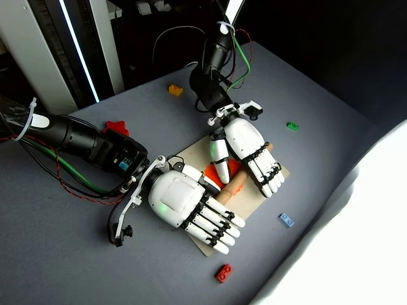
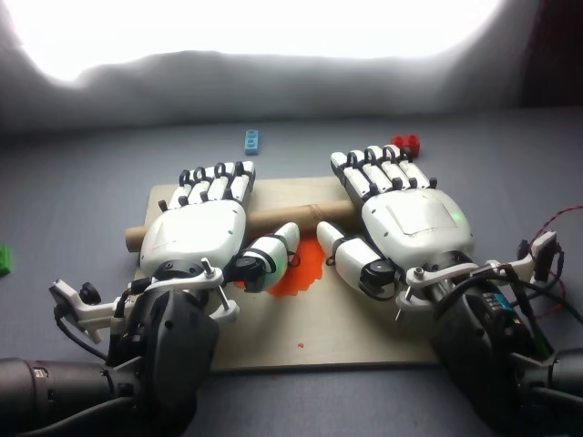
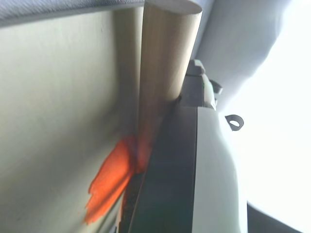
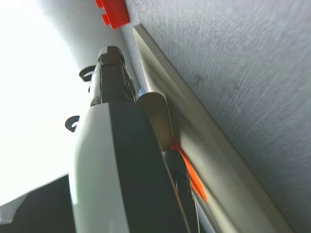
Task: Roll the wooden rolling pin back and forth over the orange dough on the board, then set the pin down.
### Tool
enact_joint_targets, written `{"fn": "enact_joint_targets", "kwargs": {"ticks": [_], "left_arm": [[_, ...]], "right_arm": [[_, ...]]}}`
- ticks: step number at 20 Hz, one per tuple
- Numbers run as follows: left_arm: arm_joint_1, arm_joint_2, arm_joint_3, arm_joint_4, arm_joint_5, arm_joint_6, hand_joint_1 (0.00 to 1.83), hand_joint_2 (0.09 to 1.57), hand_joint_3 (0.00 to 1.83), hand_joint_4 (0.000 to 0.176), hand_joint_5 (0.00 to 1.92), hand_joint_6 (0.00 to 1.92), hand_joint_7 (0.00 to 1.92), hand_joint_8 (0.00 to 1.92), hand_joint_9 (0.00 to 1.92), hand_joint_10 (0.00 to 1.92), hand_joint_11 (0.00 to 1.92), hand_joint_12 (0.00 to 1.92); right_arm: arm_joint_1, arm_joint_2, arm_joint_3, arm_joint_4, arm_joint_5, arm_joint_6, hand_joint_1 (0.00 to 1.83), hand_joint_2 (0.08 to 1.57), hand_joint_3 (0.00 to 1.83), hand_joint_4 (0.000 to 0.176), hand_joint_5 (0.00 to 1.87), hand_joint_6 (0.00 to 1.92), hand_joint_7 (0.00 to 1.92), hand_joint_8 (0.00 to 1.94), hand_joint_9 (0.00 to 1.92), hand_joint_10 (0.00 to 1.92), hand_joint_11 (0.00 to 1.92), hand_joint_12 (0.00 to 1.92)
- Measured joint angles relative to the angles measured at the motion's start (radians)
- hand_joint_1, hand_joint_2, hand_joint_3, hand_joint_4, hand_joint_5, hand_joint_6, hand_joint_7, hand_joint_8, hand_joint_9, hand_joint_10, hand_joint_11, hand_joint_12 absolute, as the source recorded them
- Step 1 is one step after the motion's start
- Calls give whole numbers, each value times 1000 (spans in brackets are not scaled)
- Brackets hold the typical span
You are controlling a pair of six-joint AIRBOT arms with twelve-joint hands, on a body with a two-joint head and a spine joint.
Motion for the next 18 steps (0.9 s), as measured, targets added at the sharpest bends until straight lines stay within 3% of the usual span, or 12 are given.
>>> {"fn": "enact_joint_targets", "kwargs": {"ticks": [18], "left_arm": [[-7,-19,34,-12,15,-2,0,1450,11,0,0,0,0,0,0,0,0,0]], "right_arm": [[6,0,18,12,-8,19,0,1515,33,0,65,9,45,5,6,3,0,0]]}}
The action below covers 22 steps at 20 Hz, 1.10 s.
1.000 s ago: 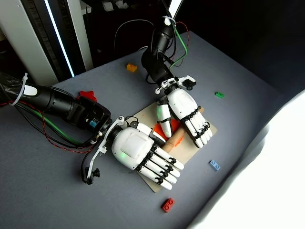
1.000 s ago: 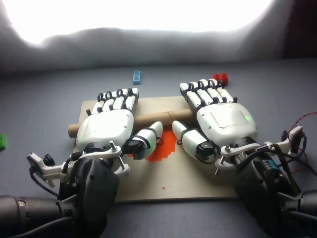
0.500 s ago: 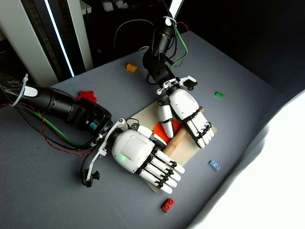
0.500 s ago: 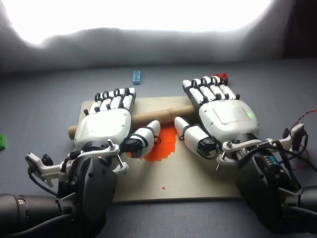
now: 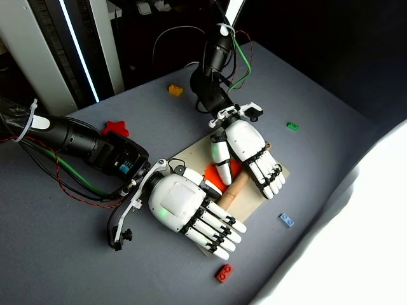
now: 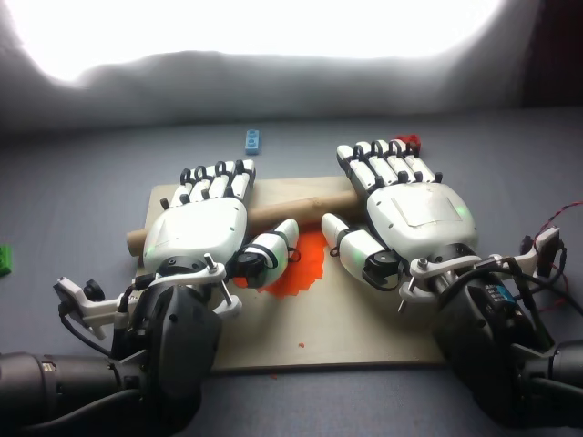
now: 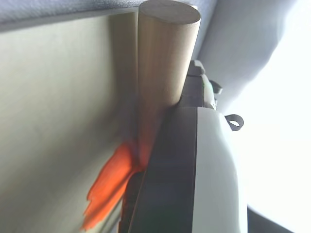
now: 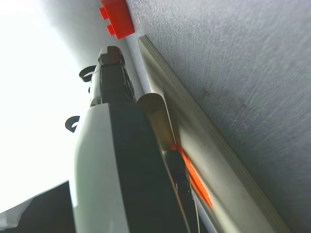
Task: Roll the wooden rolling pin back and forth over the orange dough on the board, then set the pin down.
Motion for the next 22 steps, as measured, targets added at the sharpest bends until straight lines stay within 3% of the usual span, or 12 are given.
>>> {"fn": "enact_joint_targets", "kwargs": {"ticks": [22], "left_arm": [[-16,-10,14,0,24,2,0,1532,32,0,0,0,0,0,0,0,8,4]], "right_arm": [[0,5,4,-79,-45,21,0,1561,46,0,108,26,96,15,41,17,18,25]]}}
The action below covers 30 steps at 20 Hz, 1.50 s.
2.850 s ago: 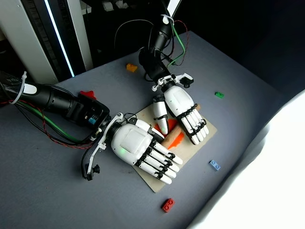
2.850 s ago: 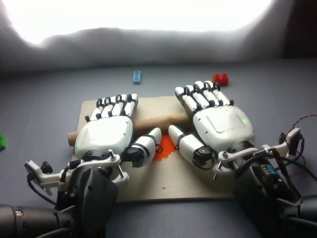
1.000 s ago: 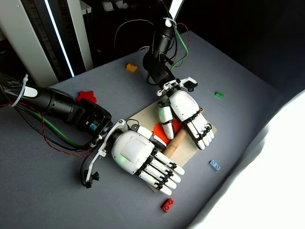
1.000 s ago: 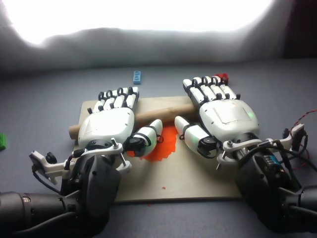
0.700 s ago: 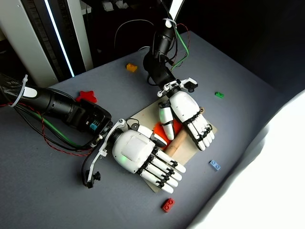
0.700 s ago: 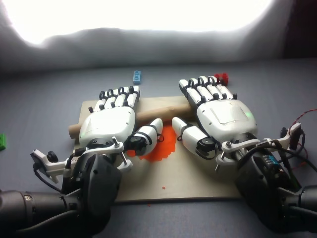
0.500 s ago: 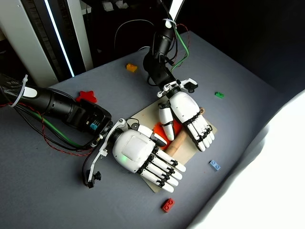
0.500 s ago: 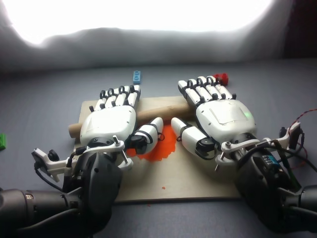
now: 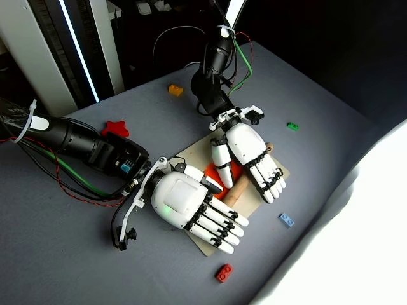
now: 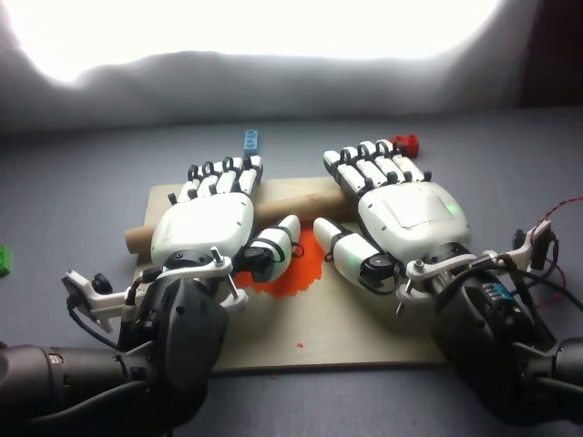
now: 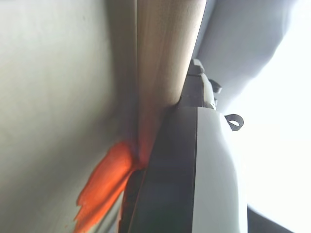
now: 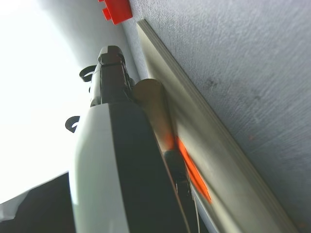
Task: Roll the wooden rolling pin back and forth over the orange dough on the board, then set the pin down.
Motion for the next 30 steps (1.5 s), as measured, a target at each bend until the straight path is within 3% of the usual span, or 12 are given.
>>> {"fn": "enact_joint_targets", "kwargs": {"ticks": [1,4,8,14,16,18,20,26,30], "left_arm": [[0,0,-2,0,0,2,0,1539,32,0,0,0,0,0,0,0,1,1],[0,5,-5,1,6,3,0,1540,29,0,0,0,0,0,0,0,0,0],[0,15,-16,0,17,5,0,1553,30,0,0,0,0,0,2,1,4,2],[1,35,-41,-9,30,1,0,1557,23,0,0,0,1,0,11,3,18,11],[3,39,-45,-12,31,-4,0,1558,20,0,36,14,37,13,36,12,28,18],[4,45,-55,-13,32,-6,0,1562,0,0,92,5,93,8,87,6,0,210],[6,55,-65,-11,30,-6,0,1561,0,0,124,15,122,14,109,12,0,232],[16,61,-85,2,5,-6,0,1560,0,0,221,12,267,12,234,19,0,496],[16,62,-91,4,-6,-6,0,1558,0,0,238,11,290,10,258,19,0,534]], "right_arm": [[0,2,0,-11,-7,1,0,1570,26,0,141,36,137,8,80,31,0,312],[3,2,2,-24,-16,0,0,1571,20,0,121,25,124,6,68,26,0,215],[8,0,2,-31,-27,-2,0,1570,28,0,148,34,156,12,100,39,0,290],[13,-1,2,-44,-32,0,0,1569,13,0,129,21,133,1,88,33,0,243],[14,-3,2,-56,-37,3,0,1569,23,0,162,34,176,12,130,51,0,380],[18,-3,2,-57,-40,5,0,1569,19,0,200,51,224,18,170,72,0,550],[19,-3,2,-61,-41,5,0,1569,14,0,223,62,255,18,187,88,0,677],[13,2,-14,-72,-32,6,0,1570,13,0,267,98,332,20,233,161,0,910],[8,10,-36,-77,-22,6,0,1570,16,0,289,117,358,25,244,190,0,981]]}}
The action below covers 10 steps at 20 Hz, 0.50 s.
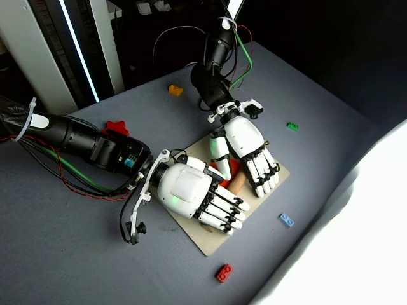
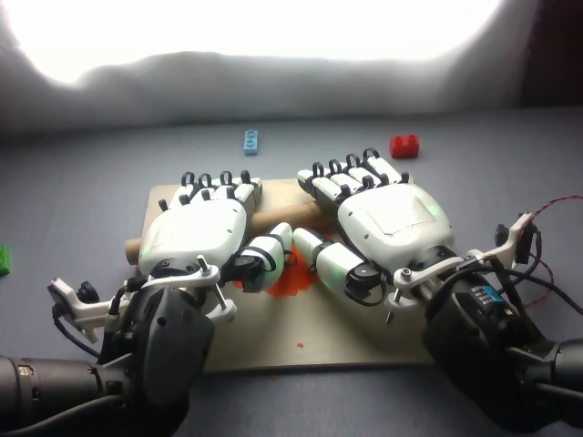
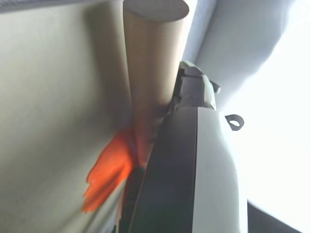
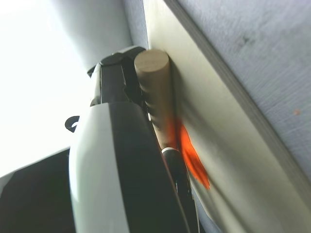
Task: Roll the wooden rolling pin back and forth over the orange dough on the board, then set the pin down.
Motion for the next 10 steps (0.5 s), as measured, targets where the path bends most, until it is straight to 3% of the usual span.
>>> {"fn": "enact_joint_targets", "kwargs": {"ticks": [5,10], "left_arm": [[0,15,-18,4,-5,0,0,1556,0,0,323,11,396,5,354,13,0,654],[8,26,-38,11,-9,-3,0,1559,1,0,300,7,376,2,344,0,0,586]], "right_arm": [[-5,14,-20,-2,10,-1,0,1567,23,0,235,402,445,11,163,561,0,1167],[-9,23,-35,-6,19,-1,0,1568,12,0,191,505,444,4,127,586,0,1117]]}}
